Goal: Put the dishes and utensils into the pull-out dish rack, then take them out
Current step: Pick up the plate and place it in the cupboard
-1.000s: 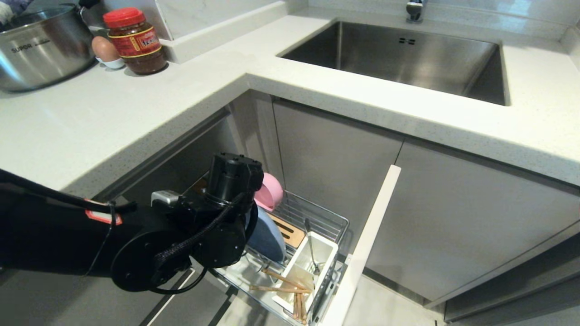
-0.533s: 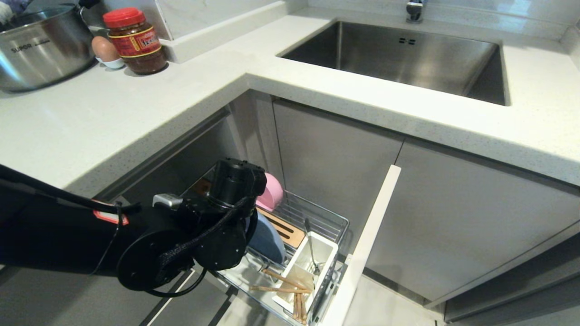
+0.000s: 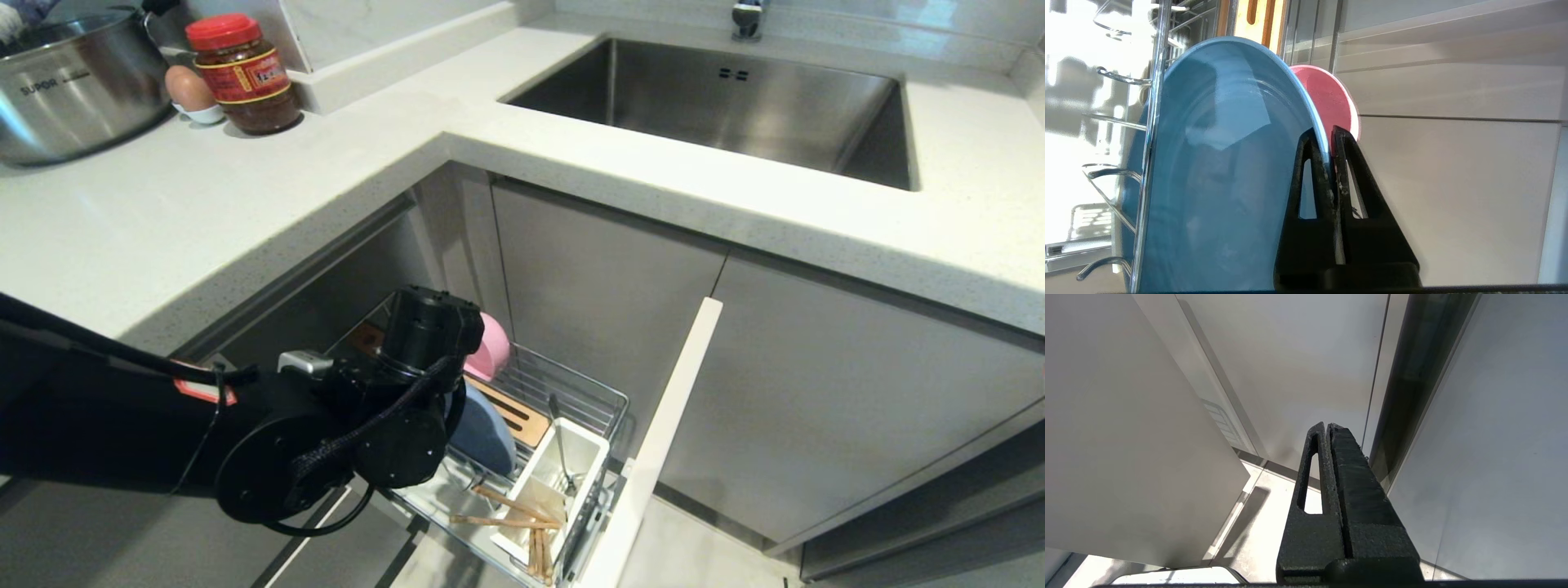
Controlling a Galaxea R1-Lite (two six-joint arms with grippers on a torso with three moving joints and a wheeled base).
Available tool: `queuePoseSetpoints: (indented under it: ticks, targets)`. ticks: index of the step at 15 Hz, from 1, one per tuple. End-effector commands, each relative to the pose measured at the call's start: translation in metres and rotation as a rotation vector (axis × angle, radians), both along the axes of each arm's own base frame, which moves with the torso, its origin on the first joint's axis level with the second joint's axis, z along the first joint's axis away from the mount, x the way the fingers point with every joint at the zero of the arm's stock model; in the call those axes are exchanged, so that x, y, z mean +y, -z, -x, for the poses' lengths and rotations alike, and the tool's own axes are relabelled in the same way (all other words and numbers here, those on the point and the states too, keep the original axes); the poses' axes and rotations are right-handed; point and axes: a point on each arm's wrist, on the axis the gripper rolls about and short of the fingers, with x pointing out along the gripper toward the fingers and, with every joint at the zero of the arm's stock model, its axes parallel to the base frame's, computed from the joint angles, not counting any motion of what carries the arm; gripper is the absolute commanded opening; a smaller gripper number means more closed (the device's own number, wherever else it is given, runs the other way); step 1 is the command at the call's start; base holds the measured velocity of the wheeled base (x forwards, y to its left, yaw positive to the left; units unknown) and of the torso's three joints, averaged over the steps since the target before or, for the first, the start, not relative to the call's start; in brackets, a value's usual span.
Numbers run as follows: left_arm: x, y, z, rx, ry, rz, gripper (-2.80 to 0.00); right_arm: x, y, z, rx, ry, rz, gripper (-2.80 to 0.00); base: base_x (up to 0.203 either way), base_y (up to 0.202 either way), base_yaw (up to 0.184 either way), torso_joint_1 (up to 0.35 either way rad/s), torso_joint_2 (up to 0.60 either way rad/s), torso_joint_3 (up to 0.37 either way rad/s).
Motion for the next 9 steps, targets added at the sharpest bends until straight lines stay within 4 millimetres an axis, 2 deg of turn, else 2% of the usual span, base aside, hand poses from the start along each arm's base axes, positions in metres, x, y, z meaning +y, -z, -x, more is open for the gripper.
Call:
queuePoseSetpoints:
  ticks: [1,9]
  targets:
    - [-0.0005,-0.0017,0.0007,-0.014,-0.016,0.005,0.00,0.0000,0.0000,0.0003,-0.005,0.000,0.000,-2.80,0.000,0.000,0.000,0.000,0.00,0.000]
    - [-0.0067,-0.0059,0.0104,0.011,-0.025,-0.058,0.00,0.0000,0.0000,0.0003,-0.005,0.000,0.000,-2.80,0.000,0.000,0.000,0.000,0.00,0.000]
